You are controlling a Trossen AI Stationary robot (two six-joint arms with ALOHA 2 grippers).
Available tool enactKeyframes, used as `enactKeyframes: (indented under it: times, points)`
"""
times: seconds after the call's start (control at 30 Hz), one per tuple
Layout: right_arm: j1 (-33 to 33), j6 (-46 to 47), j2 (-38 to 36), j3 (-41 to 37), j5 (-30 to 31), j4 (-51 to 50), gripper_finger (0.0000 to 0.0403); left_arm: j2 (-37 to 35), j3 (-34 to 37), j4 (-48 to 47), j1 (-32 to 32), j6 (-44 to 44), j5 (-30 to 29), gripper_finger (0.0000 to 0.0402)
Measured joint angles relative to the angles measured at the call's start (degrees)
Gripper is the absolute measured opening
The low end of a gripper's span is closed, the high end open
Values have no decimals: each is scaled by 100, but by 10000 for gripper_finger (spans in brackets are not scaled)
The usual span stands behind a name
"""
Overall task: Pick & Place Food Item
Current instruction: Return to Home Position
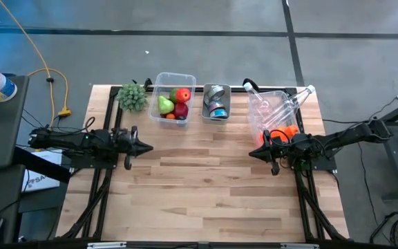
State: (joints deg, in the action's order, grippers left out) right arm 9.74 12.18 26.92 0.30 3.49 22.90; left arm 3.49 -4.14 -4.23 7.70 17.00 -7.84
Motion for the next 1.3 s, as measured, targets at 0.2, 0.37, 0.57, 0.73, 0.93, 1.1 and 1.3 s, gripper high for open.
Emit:
enactKeyframes:
  times: [0.2, 0.37, 0.57, 0.73, 0.93, 1.1, 1.3]
  points:
    - [0, 1, 0, 0, -1, -1, 1, 0, 0, 3, 0, -91, 2, 1]
    - [0, 1, 0, 0, -1, -3, 1, 0, -2, 3, 0, -108, 4, 1]
    - [0, 1, 0, 0, -1, -3, 1, 0, -2, 3, 0, -108, 4, 1]
    - [0, 1, 0, 0, -2, -3, 1, 0, -5, 1, 0, -110, 7, 1]
    - [0, 1, 0, 0, -3, -3, 1, 0, -9, 1, 0, -110, 9, 1]
    - [0, 1, 0, -1, -3, -5, 1, 0, -9, 3, 0, -110, 9, 1]
    - [0, 3, 0, -2, -3, -5, 1, 0, -11, 3, 0, -110, 9, 1]
